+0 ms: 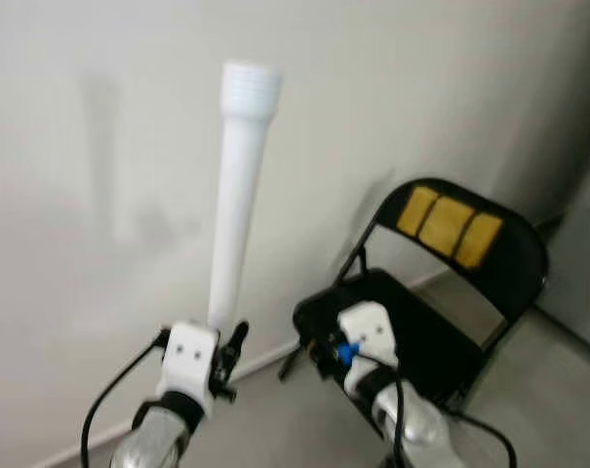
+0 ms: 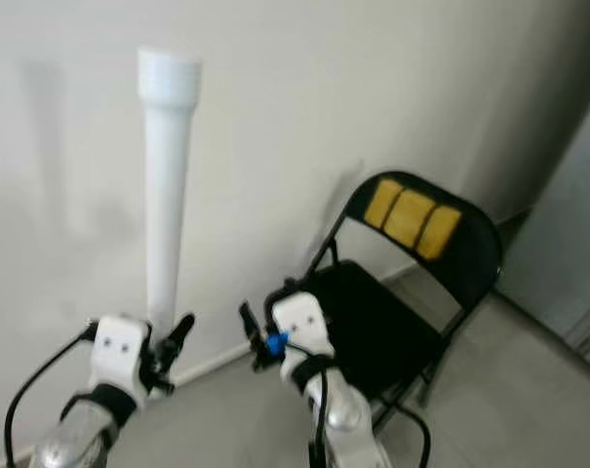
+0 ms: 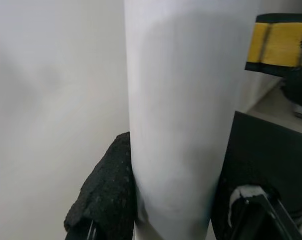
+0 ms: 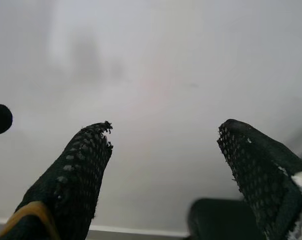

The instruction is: Building children table

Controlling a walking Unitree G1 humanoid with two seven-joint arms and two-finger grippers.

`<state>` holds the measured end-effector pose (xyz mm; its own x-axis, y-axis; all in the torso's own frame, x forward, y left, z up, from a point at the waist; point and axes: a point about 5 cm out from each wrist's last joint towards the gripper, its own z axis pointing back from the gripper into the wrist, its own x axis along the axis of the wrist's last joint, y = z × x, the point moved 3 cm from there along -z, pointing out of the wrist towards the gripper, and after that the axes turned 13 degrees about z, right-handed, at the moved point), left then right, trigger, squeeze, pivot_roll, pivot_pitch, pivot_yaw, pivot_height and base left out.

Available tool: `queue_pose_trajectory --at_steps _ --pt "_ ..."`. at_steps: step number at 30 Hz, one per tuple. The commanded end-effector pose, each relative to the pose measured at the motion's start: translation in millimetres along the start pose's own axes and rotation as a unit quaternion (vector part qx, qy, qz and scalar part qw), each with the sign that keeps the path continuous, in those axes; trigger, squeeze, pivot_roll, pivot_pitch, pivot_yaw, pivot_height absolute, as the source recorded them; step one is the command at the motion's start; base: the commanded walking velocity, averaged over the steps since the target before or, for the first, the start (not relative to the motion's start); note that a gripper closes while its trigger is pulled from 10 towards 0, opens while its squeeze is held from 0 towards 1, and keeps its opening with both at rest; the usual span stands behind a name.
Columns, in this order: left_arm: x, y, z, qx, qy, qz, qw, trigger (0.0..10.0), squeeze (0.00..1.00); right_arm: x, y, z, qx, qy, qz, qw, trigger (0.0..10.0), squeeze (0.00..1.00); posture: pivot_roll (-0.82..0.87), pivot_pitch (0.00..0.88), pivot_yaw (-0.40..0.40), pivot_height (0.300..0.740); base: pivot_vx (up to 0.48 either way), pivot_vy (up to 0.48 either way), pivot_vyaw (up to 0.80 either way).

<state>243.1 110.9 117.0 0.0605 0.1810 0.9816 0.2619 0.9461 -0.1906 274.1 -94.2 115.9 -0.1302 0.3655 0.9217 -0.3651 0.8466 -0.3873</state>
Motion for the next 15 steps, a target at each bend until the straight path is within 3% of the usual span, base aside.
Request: queue_pose_trajectory --at_steps 1,15 --pt "0.4 -0.1 -0.1 0.001 -0.001 -0.005 1.000 10.0 0.00 -2.5 -1.7 0.2 0.000 0.001 -0.007 1.000 10.0 0.00 -0.01 0.000 -0.034 0.740 0.000 0.000 0.80" --pt "1.1 0.7 -1.7 -0.001 0.000 -0.016 1.000 10.0 0.00 0.4 4.9 -4.7 0.030 -0.013 -0.006 0.999 10.0 0.00 -0.01 0.018 -0.037 0.740 0.000 0.000 0.80"
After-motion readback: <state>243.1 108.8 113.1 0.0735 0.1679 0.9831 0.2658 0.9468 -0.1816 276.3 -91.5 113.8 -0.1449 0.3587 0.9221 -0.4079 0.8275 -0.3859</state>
